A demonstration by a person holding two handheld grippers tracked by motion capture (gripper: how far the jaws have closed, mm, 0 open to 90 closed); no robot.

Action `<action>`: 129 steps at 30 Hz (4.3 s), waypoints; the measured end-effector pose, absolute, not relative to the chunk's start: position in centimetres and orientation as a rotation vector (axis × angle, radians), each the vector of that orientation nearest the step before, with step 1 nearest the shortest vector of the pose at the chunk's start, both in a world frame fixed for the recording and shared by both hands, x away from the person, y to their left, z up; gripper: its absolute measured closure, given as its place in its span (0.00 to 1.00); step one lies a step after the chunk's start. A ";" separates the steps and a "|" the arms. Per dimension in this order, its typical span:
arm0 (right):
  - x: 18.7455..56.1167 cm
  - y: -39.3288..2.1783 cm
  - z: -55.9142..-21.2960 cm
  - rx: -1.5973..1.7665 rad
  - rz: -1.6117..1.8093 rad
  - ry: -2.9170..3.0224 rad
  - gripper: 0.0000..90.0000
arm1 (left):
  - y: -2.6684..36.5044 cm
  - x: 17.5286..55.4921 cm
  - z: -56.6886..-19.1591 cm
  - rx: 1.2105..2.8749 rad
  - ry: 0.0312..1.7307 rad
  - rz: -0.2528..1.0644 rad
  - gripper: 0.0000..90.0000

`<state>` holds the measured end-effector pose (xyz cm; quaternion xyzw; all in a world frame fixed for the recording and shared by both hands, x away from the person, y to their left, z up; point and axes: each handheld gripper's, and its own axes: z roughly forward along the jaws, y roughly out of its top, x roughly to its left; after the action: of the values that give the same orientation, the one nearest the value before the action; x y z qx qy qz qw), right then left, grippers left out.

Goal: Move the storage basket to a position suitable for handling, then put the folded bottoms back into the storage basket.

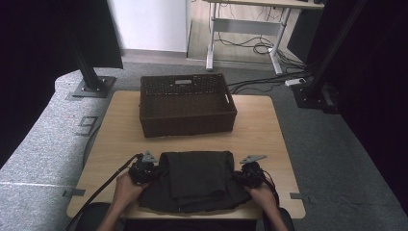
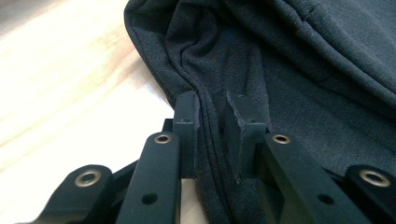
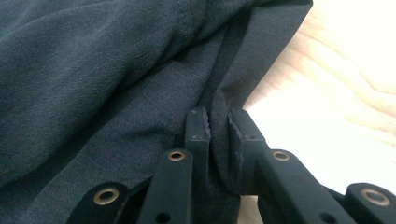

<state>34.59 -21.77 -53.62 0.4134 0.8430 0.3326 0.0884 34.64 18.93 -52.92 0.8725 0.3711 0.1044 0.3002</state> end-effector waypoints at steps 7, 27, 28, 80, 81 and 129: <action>33.3 -21.7 -53.6 1.211 0.990 2.530 0.86 | 19.2 33.4 -52.8 2.336 0.976 0.253 0.83; 30.0 -22.5 -53.5 1.207 0.991 2.579 0.85 | 19.4 30.5 -52.7 2.346 0.941 0.154 0.81; 29.8 -22.5 -53.4 1.213 0.991 2.581 0.85 | 19.4 30.5 -52.7 2.347 0.940 0.148 0.81; 36.2 -27.3 -55.6 1.296 0.949 2.254 0.00 | 23.5 36.3 -54.9 2.201 1.114 0.409 0.00; 36.2 -27.3 -55.7 1.297 0.960 2.242 0.00 | 23.5 36.3 -54.9 2.201 1.116 0.410 0.00; 36.2 -27.3 -55.8 1.292 0.953 2.243 0.00 | 24.2 42.6 -46.1 2.124 1.154 0.448 0.28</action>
<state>36.22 -27.31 -55.75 0.4598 0.7983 0.3391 0.1906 42.61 24.17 -46.07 0.8141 0.4422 0.1716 0.3350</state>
